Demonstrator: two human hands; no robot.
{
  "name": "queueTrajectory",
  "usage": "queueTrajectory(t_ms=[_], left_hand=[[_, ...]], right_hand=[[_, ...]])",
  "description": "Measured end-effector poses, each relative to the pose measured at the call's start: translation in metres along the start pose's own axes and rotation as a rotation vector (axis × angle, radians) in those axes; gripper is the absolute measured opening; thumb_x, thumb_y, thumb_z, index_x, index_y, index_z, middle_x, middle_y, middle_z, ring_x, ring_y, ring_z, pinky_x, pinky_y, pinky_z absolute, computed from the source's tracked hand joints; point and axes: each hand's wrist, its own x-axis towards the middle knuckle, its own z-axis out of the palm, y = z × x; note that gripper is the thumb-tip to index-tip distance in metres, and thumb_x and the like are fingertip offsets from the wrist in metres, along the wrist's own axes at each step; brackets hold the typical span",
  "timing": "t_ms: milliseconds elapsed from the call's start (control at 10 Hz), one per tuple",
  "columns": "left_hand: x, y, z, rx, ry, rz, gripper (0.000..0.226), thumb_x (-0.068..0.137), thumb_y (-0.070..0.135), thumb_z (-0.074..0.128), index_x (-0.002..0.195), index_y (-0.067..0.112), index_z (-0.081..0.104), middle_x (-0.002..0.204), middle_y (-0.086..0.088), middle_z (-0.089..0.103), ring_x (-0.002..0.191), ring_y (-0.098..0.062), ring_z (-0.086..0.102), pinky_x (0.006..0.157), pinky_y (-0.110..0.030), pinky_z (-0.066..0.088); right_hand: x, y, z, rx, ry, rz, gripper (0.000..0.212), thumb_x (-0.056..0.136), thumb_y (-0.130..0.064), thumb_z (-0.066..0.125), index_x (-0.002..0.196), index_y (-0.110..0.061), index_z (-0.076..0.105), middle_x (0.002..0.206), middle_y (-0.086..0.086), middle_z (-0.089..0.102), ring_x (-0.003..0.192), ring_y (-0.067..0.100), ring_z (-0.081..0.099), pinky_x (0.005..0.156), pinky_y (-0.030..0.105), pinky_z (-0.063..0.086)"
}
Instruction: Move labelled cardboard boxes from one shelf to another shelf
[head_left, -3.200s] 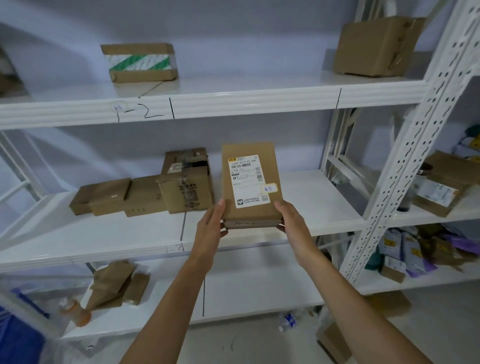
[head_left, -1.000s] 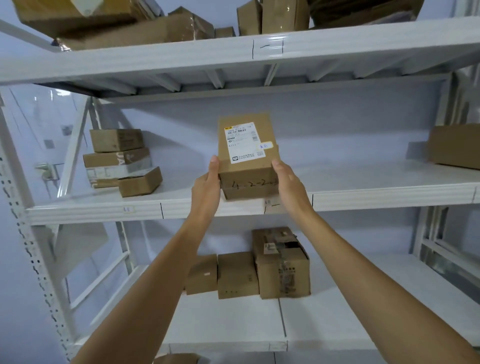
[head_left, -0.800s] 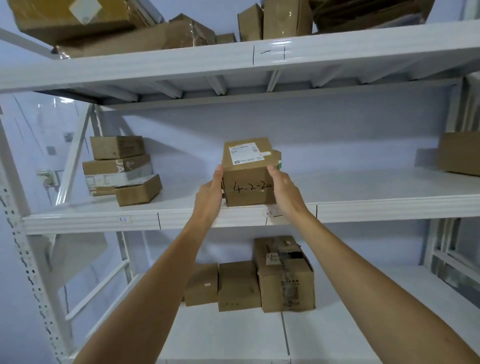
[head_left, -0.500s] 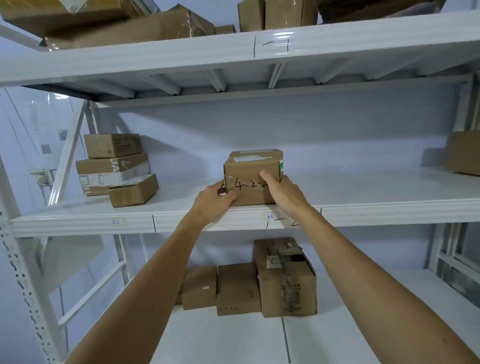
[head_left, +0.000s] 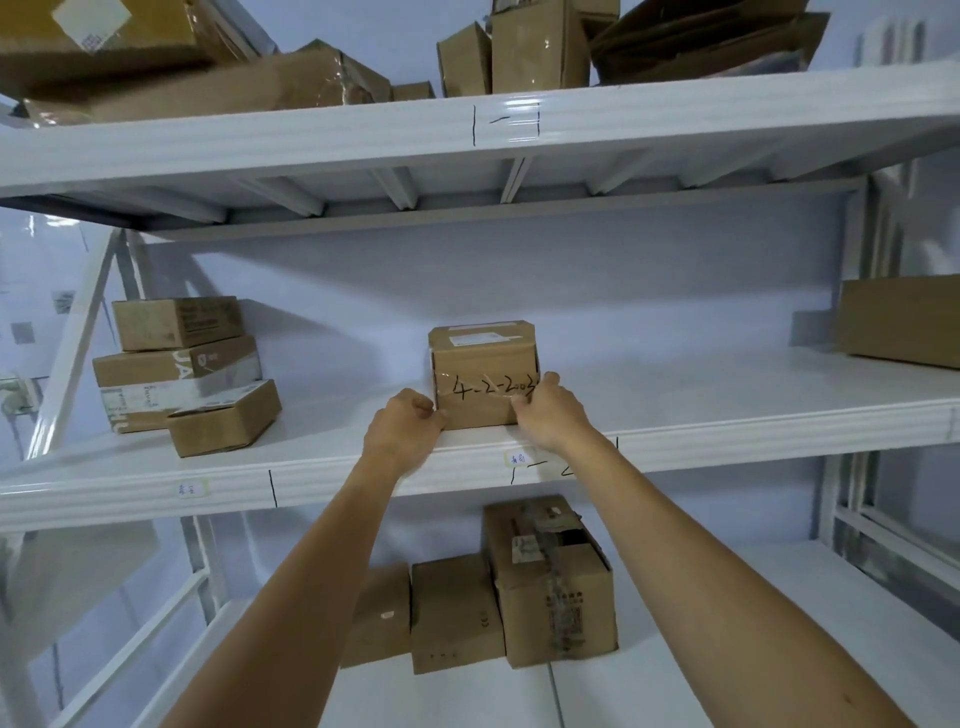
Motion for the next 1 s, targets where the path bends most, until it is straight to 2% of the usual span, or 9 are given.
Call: queueTrajectory(t_ms=[100, 200, 300, 400, 500, 700, 800, 900, 1000], left_hand=[[0.002, -0.003, -0.001, -0.040, 0.015, 0.016, 0.012, 0.094, 0.033, 0.065, 0.088, 0.023, 0.064, 0.089, 0.003, 0.068, 0.101, -0.029, 0.067, 0.085, -0.036, 0.051], [0.002, -0.007, -0.002, -0.036, -0.034, 0.078, 0.016, 0.095, 0.030, 0.065, 0.078, 0.031, 0.066, 0.091, 0.005, 0.073, 0.100, -0.026, 0.069, 0.094, -0.039, 0.055], [0.003, -0.014, -0.005, -0.033, -0.084, 0.141, 0.016, 0.096, 0.030, 0.066, 0.082, 0.035, 0.071, 0.104, 0.003, 0.076, 0.106, -0.023, 0.069, 0.102, -0.042, 0.052], [0.003, -0.017, -0.007, -0.054, -0.127, 0.145, 0.010, 0.097, 0.032, 0.065, 0.096, 0.034, 0.075, 0.113, 0.003, 0.075, 0.111, -0.022, 0.067, 0.107, -0.042, 0.050], [0.001, -0.017, -0.008, -0.035, -0.150, 0.138, 0.012, 0.098, 0.035, 0.063, 0.102, 0.035, 0.074, 0.116, 0.001, 0.073, 0.110, -0.024, 0.066, 0.107, -0.044, 0.050], [-0.007, -0.013, -0.011, 0.010, -0.152, 0.136, 0.011, 0.097, 0.036, 0.062, 0.098, 0.037, 0.073, 0.118, 0.002, 0.072, 0.111, -0.022, 0.065, 0.107, -0.043, 0.049], [-0.016, -0.012, -0.016, -0.018, -0.138, 0.125, 0.013, 0.097, 0.033, 0.061, 0.099, 0.033, 0.074, 0.118, 0.001, 0.072, 0.112, -0.023, 0.065, 0.106, -0.041, 0.050], [-0.031, -0.015, -0.024, -0.095, -0.119, 0.130, 0.020, 0.099, 0.030, 0.060, 0.110, 0.026, 0.076, 0.120, -0.003, 0.073, 0.112, -0.024, 0.066, 0.098, -0.033, 0.051], [-0.050, -0.018, -0.033, -0.136, -0.127, 0.144, 0.027, 0.099, 0.028, 0.060, 0.122, 0.025, 0.073, 0.128, -0.004, 0.069, 0.116, -0.023, 0.064, 0.088, -0.027, 0.051]], right_hand=[[0.000, -0.002, 0.005, -0.046, 0.010, -0.002, 0.053, 0.107, -0.031, 0.044, 0.146, 0.003, 0.033, 0.135, 0.023, 0.057, 0.121, 0.040, 0.058, 0.094, 0.041, 0.047], [-0.002, -0.001, 0.006, -0.065, 0.022, -0.012, 0.056, 0.106, -0.035, 0.046, 0.147, 0.002, 0.034, 0.135, 0.022, 0.056, 0.120, 0.039, 0.057, 0.090, 0.038, 0.045], [-0.004, -0.003, 0.010, -0.111, 0.048, -0.012, 0.055, 0.106, -0.036, 0.045, 0.145, 0.002, 0.035, 0.136, 0.022, 0.056, 0.121, 0.038, 0.057, 0.092, 0.038, 0.045], [-0.006, -0.005, 0.016, -0.175, 0.090, -0.013, 0.059, 0.105, -0.037, 0.047, 0.145, 0.004, 0.035, 0.137, 0.025, 0.054, 0.125, 0.039, 0.054, 0.098, 0.040, 0.045], [-0.007, -0.005, 0.020, -0.197, 0.113, -0.015, 0.062, 0.104, -0.042, 0.048, 0.145, 0.004, 0.035, 0.138, 0.024, 0.053, 0.126, 0.038, 0.052, 0.099, 0.042, 0.046], [-0.013, -0.002, 0.019, -0.181, 0.147, -0.060, 0.071, 0.104, -0.049, 0.048, 0.151, 0.002, 0.031, 0.142, 0.023, 0.051, 0.128, 0.038, 0.050, 0.101, 0.044, 0.045], [-0.021, 0.001, 0.009, -0.055, 0.153, -0.106, 0.068, 0.103, -0.049, 0.050, 0.148, 0.000, 0.037, 0.139, 0.020, 0.055, 0.123, 0.036, 0.055, 0.092, 0.039, 0.045], [-0.029, 0.008, 0.001, 0.073, 0.145, -0.086, 0.067, 0.103, -0.050, 0.049, 0.147, 0.000, 0.039, 0.144, 0.020, 0.054, 0.126, 0.037, 0.056, 0.087, 0.032, 0.038], [-0.047, 0.012, -0.008, 0.153, 0.107, -0.043, 0.071, 0.104, -0.053, 0.045, 0.154, -0.003, 0.034, 0.157, 0.017, 0.045, 0.139, 0.035, 0.049, 0.098, 0.034, 0.038]])
